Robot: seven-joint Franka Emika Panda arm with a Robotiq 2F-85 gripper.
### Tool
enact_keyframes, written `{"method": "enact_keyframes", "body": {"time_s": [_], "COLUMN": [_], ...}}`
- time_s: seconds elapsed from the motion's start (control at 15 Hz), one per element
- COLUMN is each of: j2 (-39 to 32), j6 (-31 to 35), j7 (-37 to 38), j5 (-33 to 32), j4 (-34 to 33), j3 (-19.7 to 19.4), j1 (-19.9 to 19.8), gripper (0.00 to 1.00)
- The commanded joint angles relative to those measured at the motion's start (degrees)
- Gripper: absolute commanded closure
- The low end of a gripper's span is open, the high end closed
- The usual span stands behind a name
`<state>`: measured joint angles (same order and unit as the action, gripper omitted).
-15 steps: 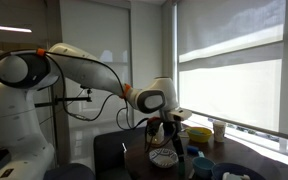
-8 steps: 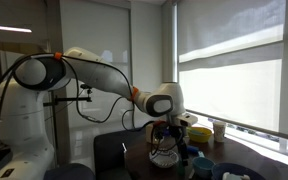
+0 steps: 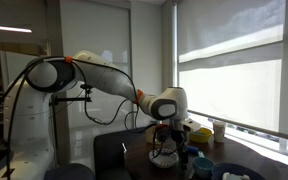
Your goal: Pick up the green rectangular block and put it in the blue bowl
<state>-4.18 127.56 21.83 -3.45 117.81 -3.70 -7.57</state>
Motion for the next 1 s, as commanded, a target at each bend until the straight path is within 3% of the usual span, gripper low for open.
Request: {"method": "enact_keyframes", "body": {"time_s": [0.0,0.2,0.6,0.93], "j2": [-1.28,-0.08,12.52,13.68], "j6": [-1.63,-0.87,5.82,15.74], "j7": [-0.66,-0.55,-3.29,4.83], "j5": [1.43,0.93,0.78,-3.04], "j4": [-1.68,-0.88,4.81,2.00], "j3": [-0.73,-0.74,-0.38,-1.11], "j1": [1.22,1.46,1.89,-2.02], "gripper": [0.68,0.91,0.92,0.92]}}
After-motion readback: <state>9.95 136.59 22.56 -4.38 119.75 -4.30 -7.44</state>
